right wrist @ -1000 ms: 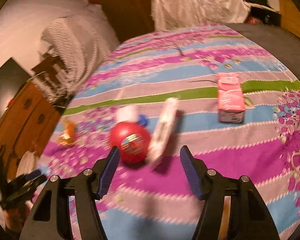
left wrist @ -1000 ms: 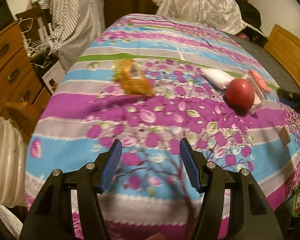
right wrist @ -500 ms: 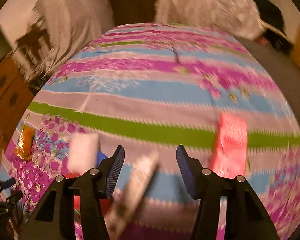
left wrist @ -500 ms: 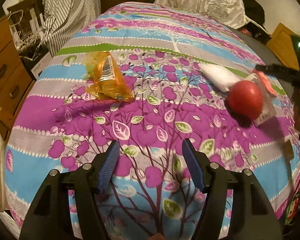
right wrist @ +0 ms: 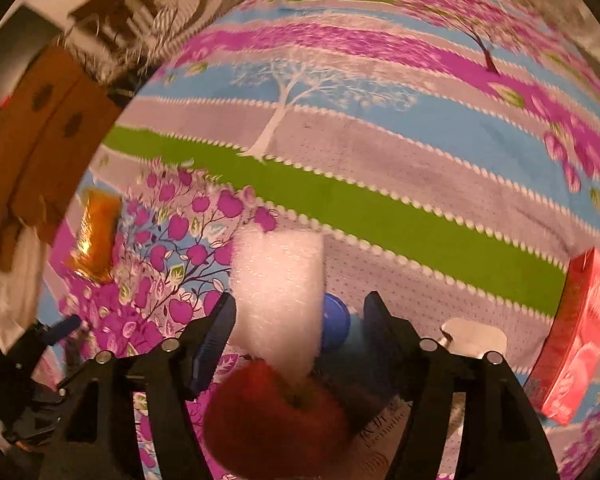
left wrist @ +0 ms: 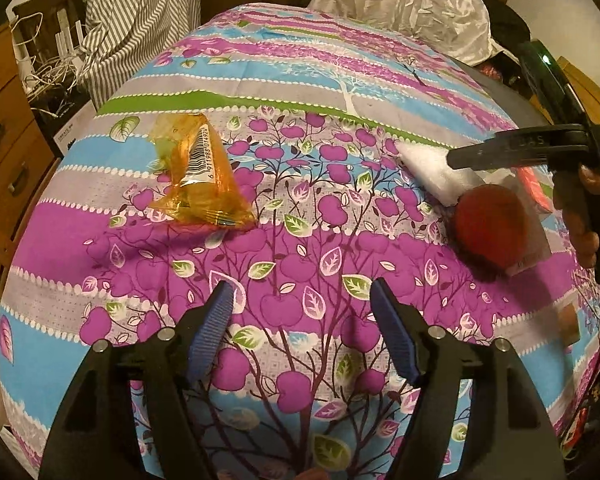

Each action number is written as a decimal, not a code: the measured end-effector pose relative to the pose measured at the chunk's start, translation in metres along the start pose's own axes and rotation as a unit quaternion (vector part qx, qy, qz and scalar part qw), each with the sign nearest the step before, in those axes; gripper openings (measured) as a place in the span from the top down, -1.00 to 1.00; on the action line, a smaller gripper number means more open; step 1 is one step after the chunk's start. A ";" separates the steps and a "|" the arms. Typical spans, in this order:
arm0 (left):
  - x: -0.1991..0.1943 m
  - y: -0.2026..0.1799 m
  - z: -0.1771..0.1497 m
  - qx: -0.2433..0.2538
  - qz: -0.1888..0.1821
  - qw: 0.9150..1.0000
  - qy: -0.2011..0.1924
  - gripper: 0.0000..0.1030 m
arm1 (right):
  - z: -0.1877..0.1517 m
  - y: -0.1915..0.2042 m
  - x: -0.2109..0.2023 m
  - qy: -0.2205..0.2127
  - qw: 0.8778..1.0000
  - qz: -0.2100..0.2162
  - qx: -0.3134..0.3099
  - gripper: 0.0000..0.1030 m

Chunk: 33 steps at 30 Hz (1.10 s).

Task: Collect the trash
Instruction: 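Move both tools back over the bed toward the remaining trash, then grasp the white tube box with left tool while right tool grasps the beige sponge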

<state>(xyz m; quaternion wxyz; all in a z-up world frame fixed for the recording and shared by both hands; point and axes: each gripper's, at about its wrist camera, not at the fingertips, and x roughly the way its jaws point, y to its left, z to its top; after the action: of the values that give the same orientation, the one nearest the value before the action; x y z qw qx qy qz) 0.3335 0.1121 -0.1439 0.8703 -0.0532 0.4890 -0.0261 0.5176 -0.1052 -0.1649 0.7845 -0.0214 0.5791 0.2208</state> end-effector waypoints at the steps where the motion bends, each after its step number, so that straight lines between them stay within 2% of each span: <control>1: 0.001 0.001 0.001 -0.002 -0.001 1.000 0.000 -0.32 | -0.001 0.006 -0.001 -0.001 1.000 -0.006 -0.007 -0.37; 3: 0.001 0.003 0.002 -0.007 -0.003 1.000 -0.001 -0.33 | -0.003 0.016 -0.004 -0.005 1.000 -0.015 -0.025 -0.43; 8: -0.001 0.004 0.000 -0.007 -0.005 1.000 -0.004 -0.33 | -0.005 0.034 0.002 0.002 0.995 -0.069 -0.066 -0.44; 9: -0.002 0.003 -0.001 -0.006 -0.006 1.000 -0.003 -0.33 | -0.006 0.034 -0.003 -0.008 0.995 -0.072 -0.066 -0.44; 11: -0.006 -0.001 -0.004 0.006 -0.013 1.000 -0.003 -0.33 | -0.012 0.028 -0.032 -0.045 0.996 -0.050 -0.061 -0.44; 13: -0.011 -0.014 -0.009 0.036 -0.030 0.999 0.001 -0.33 | -0.035 0.020 -0.071 -0.072 0.994 -0.013 -0.077 -0.44; 17: -0.013 -0.051 -0.017 0.093 -0.061 0.994 0.005 -0.33 | -0.107 -0.015 -0.121 -0.083 0.993 -0.021 -0.086 -0.47; 21: -0.008 -0.092 -0.021 0.116 -0.092 0.989 0.004 -0.33 | -0.203 -0.067 -0.136 -0.075 0.995 -0.048 -0.038 -0.50; 24: -0.008 -0.124 -0.022 0.139 -0.104 0.985 0.000 -0.33 | -0.253 -0.090 -0.142 -0.117 0.991 -0.050 0.030 -0.50; 26: -0.009 -0.146 -0.015 0.153 -0.105 0.983 -0.006 -0.33 | -0.288 -0.107 -0.149 -0.176 0.976 -0.022 0.124 -0.50; 27: -0.010 -0.155 -0.008 0.157 -0.104 0.982 -0.010 -0.33 | -0.307 -0.111 -0.151 -0.203 0.965 -0.002 0.168 -0.50; 28: -0.011 -0.169 0.003 0.164 -0.099 0.981 -0.016 -0.36 | -0.320 -0.113 -0.151 -0.219 0.956 0.013 0.195 -0.50; 30: -0.009 -0.192 0.022 0.181 -0.085 0.980 -0.020 -0.46 | -0.338 -0.108 -0.145 -0.237 0.944 0.035 0.226 -0.50; 33: 0.005 -0.229 0.046 0.211 -0.059 0.976 -0.007 -0.47 | -0.346 -0.105 -0.136 -0.238 0.940 0.045 0.239 -0.50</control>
<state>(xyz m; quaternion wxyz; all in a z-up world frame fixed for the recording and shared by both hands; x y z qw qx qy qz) 0.3770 -0.1122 -0.0968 0.8622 0.1024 0.4624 -0.1797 0.2136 -0.3434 -0.1772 0.8707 0.2463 0.4114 0.1096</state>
